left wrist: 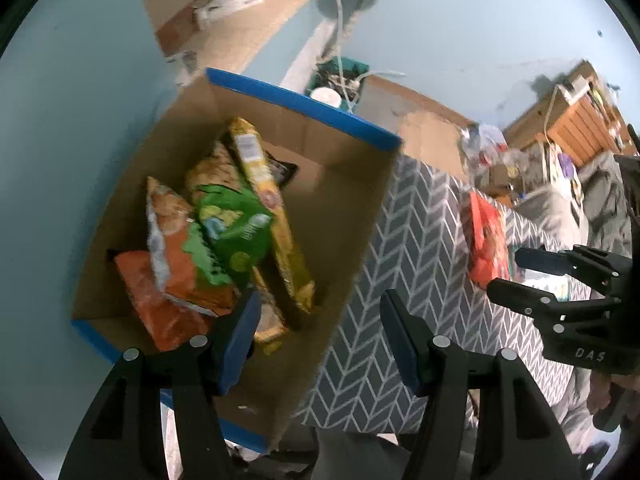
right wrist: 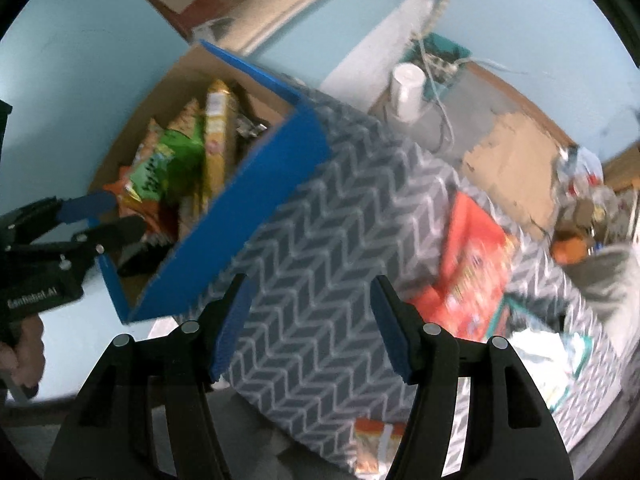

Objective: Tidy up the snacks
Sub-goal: 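Move both tools back over the remaining snacks on the table, then grasp the strapped snack packet with the right tool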

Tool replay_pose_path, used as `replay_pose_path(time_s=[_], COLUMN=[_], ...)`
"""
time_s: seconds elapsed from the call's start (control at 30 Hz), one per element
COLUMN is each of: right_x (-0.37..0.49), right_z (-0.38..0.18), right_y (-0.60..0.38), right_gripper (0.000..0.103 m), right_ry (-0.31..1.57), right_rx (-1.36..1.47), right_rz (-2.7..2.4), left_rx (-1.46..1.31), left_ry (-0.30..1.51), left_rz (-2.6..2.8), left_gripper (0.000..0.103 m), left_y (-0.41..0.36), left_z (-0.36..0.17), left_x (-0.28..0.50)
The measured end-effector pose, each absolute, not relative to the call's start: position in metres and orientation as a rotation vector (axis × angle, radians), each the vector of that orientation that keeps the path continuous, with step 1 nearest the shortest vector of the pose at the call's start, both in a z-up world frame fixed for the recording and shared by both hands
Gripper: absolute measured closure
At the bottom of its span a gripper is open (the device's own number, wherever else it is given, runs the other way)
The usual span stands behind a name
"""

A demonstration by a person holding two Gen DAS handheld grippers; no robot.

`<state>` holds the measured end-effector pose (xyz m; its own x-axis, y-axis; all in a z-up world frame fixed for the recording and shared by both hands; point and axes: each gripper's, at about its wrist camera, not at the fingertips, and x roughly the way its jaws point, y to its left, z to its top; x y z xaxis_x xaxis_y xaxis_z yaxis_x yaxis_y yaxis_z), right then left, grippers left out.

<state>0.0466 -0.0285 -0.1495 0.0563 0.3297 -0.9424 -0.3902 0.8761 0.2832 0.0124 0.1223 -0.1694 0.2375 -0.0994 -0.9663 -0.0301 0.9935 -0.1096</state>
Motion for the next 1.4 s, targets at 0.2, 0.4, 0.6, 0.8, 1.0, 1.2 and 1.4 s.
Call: replay_pose_path(time_s=[0.2,0.4,0.6,0.8,1.0,1.2,1.4], right_x=[0.026,-0.002,-0.031,-0.059,-0.079,-0.092,-0.101], right_z=[-0.162,-0.179,-0.21,-0.235,-0.241,-0.247,-0.262], right_y=[-0.073,-0.115,-0.156,-0.184,-0.183,-0.178,-0.169], right_gripper=[0.037,0.036,0.033,0.033,0.026,0.026,0.026], right_ry=[1.466,1.506,1.57,1.617,1.613,1.604,1.618], right_rx=[0.013,0.044,0.076,0.133,0.14,0.103,0.081], right_rz=[0.474,0.386,0.295,0.227,0.241,0.265,0.257], left_rx=[-0.031,0.008,0.106,0.202,0.219,0.235,0.253], left_ry=[1.351,1.39,1.441,1.496,1.531,1.555,1.582], left_rz=[-0.136,-0.23,-0.317,-0.381,-0.422,-0.422,-0.415], left_gripper=[0.04,0.036,0.036,0.036,0.036,0.036,0.036], left_y=[0.088,0.057,0.021,-0.007,-0.022,-0.031,-0.033], left_z=[-0.174,-0.186,-0.21,-0.24,-0.261,-0.276,-0.286], left_x=[0.006,0.004,-0.002,-0.01,-0.02,-0.029,-0.042])
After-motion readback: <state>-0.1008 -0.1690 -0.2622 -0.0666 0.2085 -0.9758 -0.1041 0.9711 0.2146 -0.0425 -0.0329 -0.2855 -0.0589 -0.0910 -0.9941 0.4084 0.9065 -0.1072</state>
